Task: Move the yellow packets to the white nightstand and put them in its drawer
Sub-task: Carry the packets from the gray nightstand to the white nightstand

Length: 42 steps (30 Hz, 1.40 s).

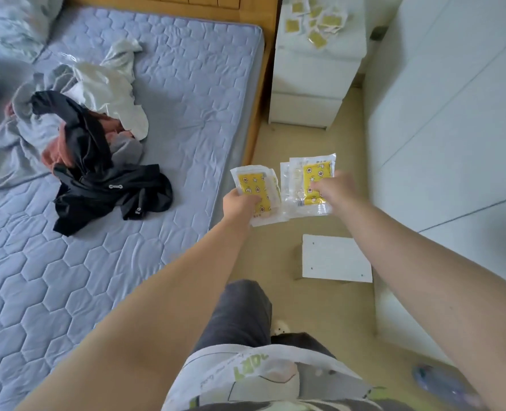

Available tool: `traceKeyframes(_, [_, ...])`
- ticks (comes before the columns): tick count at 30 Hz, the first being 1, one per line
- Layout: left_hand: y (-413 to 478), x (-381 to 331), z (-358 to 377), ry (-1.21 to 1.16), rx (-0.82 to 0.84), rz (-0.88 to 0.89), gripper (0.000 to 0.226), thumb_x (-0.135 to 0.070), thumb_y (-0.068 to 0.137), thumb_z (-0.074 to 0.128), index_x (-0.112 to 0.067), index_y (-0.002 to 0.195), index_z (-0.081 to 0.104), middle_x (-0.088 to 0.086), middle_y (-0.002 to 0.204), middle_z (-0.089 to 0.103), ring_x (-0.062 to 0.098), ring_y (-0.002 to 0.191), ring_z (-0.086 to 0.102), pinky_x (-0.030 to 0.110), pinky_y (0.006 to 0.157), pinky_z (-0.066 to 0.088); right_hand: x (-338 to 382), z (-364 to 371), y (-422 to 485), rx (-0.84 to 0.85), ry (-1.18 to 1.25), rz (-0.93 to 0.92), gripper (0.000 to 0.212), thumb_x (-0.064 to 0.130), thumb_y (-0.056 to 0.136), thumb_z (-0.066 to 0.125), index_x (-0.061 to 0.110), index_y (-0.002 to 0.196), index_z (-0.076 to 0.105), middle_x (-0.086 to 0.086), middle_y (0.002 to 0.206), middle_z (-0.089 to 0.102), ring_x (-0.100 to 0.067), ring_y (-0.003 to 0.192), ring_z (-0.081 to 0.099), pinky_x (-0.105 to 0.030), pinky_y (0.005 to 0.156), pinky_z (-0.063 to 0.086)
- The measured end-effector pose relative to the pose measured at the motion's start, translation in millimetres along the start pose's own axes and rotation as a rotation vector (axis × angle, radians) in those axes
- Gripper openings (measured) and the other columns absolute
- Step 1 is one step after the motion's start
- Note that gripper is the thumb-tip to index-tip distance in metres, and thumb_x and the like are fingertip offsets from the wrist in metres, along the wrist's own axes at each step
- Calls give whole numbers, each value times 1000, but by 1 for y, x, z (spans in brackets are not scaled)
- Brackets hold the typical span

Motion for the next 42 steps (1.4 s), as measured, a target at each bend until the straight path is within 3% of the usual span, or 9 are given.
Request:
traceKeyframes(10, [219, -200, 99, 52, 88, 34, 18, 0, 88, 60, -13, 100, 60, 5, 98, 66, 28, 95, 66, 46, 89, 54, 181, 20, 226, -49, 43, 25, 15, 10, 81, 65, 15, 75, 52, 0, 75, 54, -21, 77, 54, -26, 66, 41])
traceKeyframes(17, [337, -321, 169, 184, 108, 24, 17, -2, 88, 61, -18, 85, 57, 6, 96, 66, 28, 94, 65, 45, 88, 54, 277, 13, 349, -64, 99, 101, 20, 13, 81, 67, 8, 101, 65, -3, 82, 59, -16, 66, 52, -24, 49, 34])
traceKeyframes(27, [505, -420, 321, 226, 79, -45, 13, -1, 87, 62, -14, 89, 58, 3, 90, 62, 25, 88, 62, 37, 78, 54, 349, -33, 571, -120, 149, 149, 30, 7, 80, 67, 6, 110, 64, -9, 104, 67, -24, 87, 61, -28, 71, 45])
traceKeyframes(32, [605, -480, 419, 326, 49, -78, 52, -7, 86, 62, -8, 136, 49, 11, 117, 62, 26, 100, 62, 33, 77, 52, 403, -68, 712, -142, 101, 157, 19, 5, 82, 65, 6, 100, 64, -9, 92, 65, -23, 80, 59, -30, 69, 45])
traceKeyframes(34, [641, -496, 452, 392, 36, -93, 41, -8, 88, 61, -5, 128, 53, 10, 111, 62, 25, 97, 61, 31, 73, 48, 417, -80, 765, -150, 74, 184, 11, 5, 82, 63, 9, 91, 59, -5, 83, 58, -23, 77, 56, -28, 66, 43])
traceKeyframes(36, [673, -510, 482, 403, 26, -119, 17, -5, 88, 59, -8, 104, 56, 3, 85, 58, 22, 85, 58, 29, 68, 46, 427, -91, 819, -174, 76, 217, 11, 4, 82, 61, 10, 90, 56, -6, 84, 58, -22, 75, 54, -27, 62, 42])
traceKeyframes(38, [704, -524, 506, 360, -3, -114, 15, -3, 88, 58, -13, 98, 52, -2, 75, 51, 17, 72, 54, 24, 57, 43, 434, -95, 869, -193, 84, 256, 15, 4, 80, 62, 9, 95, 60, -9, 90, 62, -24, 77, 57, -31, 67, 48])
traceKeyframes(40, [731, -536, 529, 332, -18, -92, 23, -5, 88, 57, -13, 109, 54, -1, 85, 56, 16, 77, 53, 22, 56, 41, 444, -92, 912, -187, 87, 275, 21, 7, 80, 65, 7, 101, 60, -8, 91, 61, -25, 80, 58, -34, 69, 48])
traceKeyframes(42, [756, -545, 548, 353, -33, -41, 54, -7, 88, 59, -16, 139, 43, 3, 116, 59, 17, 86, 52, 25, 65, 43, 454, -85, 951, -179, 62, 246, 25, 11, 81, 66, 7, 105, 60, -7, 93, 62, -26, 84, 60, -32, 66, 46])
Point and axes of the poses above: each hand's wrist, its own y-axis towards the middle knuckle, its own z-axis out of the palm, x = y × z, the point moved 8 cm from there along y, towards the middle knuckle
